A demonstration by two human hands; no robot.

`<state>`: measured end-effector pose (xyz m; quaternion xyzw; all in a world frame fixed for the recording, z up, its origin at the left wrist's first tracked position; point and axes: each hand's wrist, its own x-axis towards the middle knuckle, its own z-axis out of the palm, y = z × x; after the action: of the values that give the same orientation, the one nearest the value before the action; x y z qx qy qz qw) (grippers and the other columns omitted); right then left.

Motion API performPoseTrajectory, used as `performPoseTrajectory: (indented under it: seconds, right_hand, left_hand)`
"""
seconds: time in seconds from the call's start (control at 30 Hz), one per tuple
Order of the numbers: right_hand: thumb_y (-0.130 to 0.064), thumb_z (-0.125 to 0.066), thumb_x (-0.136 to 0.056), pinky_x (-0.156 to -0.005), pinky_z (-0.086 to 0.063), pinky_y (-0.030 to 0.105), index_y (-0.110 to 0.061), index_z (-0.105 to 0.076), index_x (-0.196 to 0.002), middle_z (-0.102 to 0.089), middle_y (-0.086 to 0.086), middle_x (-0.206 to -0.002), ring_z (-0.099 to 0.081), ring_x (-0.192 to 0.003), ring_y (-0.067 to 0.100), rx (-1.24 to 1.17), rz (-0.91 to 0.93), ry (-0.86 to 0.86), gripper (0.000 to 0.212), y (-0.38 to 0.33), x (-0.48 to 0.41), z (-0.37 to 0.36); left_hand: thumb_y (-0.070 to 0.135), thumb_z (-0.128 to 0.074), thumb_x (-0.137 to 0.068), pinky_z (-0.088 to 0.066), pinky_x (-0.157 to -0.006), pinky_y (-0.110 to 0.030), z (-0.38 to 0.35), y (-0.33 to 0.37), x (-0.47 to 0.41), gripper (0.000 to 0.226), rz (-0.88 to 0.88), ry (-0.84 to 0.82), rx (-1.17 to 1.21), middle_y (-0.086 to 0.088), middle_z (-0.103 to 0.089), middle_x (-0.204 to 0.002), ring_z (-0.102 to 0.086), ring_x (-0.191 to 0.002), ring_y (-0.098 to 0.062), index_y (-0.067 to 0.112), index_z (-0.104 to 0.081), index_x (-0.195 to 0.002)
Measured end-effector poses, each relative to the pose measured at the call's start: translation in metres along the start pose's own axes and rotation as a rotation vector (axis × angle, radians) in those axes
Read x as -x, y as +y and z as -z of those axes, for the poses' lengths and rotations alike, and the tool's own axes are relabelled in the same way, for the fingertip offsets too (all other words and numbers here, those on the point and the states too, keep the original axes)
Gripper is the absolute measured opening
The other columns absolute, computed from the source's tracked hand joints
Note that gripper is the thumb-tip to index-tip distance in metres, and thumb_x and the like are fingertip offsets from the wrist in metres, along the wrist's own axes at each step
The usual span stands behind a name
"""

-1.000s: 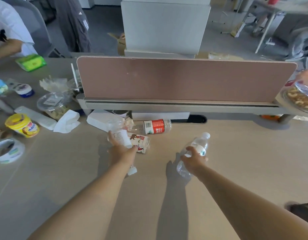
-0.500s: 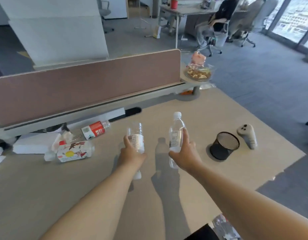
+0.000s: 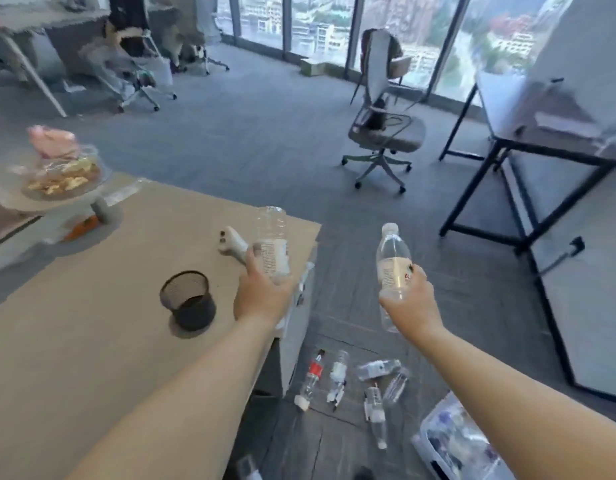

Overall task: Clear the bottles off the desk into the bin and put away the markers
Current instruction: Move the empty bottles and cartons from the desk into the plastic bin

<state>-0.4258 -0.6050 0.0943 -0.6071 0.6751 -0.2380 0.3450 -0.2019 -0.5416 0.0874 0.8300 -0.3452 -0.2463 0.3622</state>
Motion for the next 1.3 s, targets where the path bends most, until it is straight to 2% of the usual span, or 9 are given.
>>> performPoseTrajectory:
  seconds: [0.23,0.3,0.4,0.57,0.7,0.9,1.07,1.2,1.3]
  right_hand:
    - [-0.022,-0.066,-0.079,-0.079,-0.046,0.038,-0.002,-0.038,-0.131,-0.055,0.020,-0.121,-0.055,-0.096,0.034,-0.075,-0.609,0.237,0.063,0.219,-0.018,0.138]
    - [-0.021,-0.067,-0.081,-0.072,-0.039,0.033,0.001,-0.038,-0.129,-0.055,0.022,-0.121,-0.051,-0.089,0.031,-0.111,-0.760,0.248,0.060,0.272,-0.012,0.156]
    - [-0.027,-0.069,-0.079,-0.076,-0.040,0.034,0.001,-0.035,-0.132,-0.053,0.023,-0.126,-0.054,-0.105,0.036,-0.150,-0.895,0.216,0.069,0.335,-0.013,0.166]
    - [-0.041,-0.064,-0.081,-0.093,-0.042,0.041,-0.006,-0.028,-0.142,-0.043,0.020,-0.138,-0.046,-0.123,0.037,-0.113,-0.865,0.167,0.078,0.387,-0.030,0.172]
    - [-0.031,-0.055,-0.089,-0.098,-0.039,0.040,-0.008,-0.030,-0.144,-0.038,0.019,-0.142,-0.043,-0.125,0.035,-0.087,-0.858,0.110,0.065,0.413,-0.029,0.181]
    - [-0.028,-0.049,-0.093,-0.090,-0.038,0.034,-0.007,-0.041,-0.136,-0.042,0.016,-0.138,-0.047,-0.122,0.031,-0.169,-0.954,0.157,0.048,0.451,-0.021,0.198]
    - [-0.027,-0.050,-0.093,-0.087,-0.040,0.031,-0.007,-0.037,-0.140,-0.042,0.014,-0.140,-0.050,-0.117,0.028,-0.179,-0.967,0.167,0.052,0.475,-0.004,0.203]
    - [-0.024,-0.049,-0.094,-0.078,-0.039,0.029,-0.006,-0.036,-0.141,-0.043,0.014,-0.140,-0.050,-0.104,0.024,-0.169,-0.980,0.153,0.052,0.482,0.007,0.208]
    - [-0.026,-0.049,-0.094,-0.064,-0.037,0.027,-0.007,-0.032,-0.145,-0.040,0.014,-0.145,-0.056,-0.097,0.023,-0.180,-0.984,0.134,0.056,0.480,0.011,0.209]
  left_hand:
    - [0.033,-0.064,-0.081,-0.049,-0.081,-0.034,-0.210,0.105,0.050,0.090,-0.167,-0.466,-0.126,-0.003,-0.061,-0.119,-0.059,-0.095,-0.026,0.025,-0.009,-0.152]
    - [0.031,-0.064,-0.083,-0.049,-0.075,-0.033,-0.265,0.114,0.076,0.090,-0.183,-0.590,-0.196,-0.003,-0.060,-0.114,-0.058,-0.090,-0.023,0.026,-0.007,-0.152]
    - [0.031,-0.064,-0.083,-0.049,-0.066,-0.031,-0.332,0.122,0.107,0.089,-0.187,-0.740,-0.265,0.002,-0.060,-0.104,-0.060,-0.083,-0.019,0.029,-0.006,-0.151]
    - [0.034,-0.064,-0.084,-0.044,-0.057,-0.027,-0.411,0.135,0.129,0.090,-0.147,-0.859,-0.376,-0.003,-0.057,-0.116,-0.056,-0.071,-0.011,0.028,-0.004,-0.152]
    - [0.031,-0.063,-0.085,-0.043,-0.063,-0.028,-0.446,0.143,0.145,0.093,-0.181,-0.903,-0.458,-0.004,-0.055,-0.113,-0.055,-0.081,-0.019,0.024,0.000,-0.153]
    - [0.031,-0.064,-0.085,-0.045,-0.072,-0.032,-0.490,0.142,0.175,0.094,-0.182,-0.981,-0.549,-0.003,-0.051,-0.107,-0.054,-0.084,-0.021,0.022,0.000,-0.153]
    - [0.041,-0.067,-0.081,-0.052,-0.087,-0.037,-0.525,0.140,0.205,0.099,-0.153,-1.039,-0.571,-0.012,-0.053,-0.131,-0.063,-0.101,-0.029,0.025,0.000,-0.152]
    - [0.042,-0.061,-0.087,-0.040,-0.077,-0.031,-0.531,0.146,0.217,0.095,-0.153,-1.035,-0.569,-0.012,-0.040,-0.147,-0.052,-0.099,-0.021,0.020,0.002,-0.154]
    - [0.042,-0.059,-0.088,-0.043,-0.082,-0.032,-0.524,0.145,0.211,0.092,-0.159,-1.008,-0.581,-0.013,-0.039,-0.148,-0.054,-0.107,-0.025,0.018,0.000,-0.154]
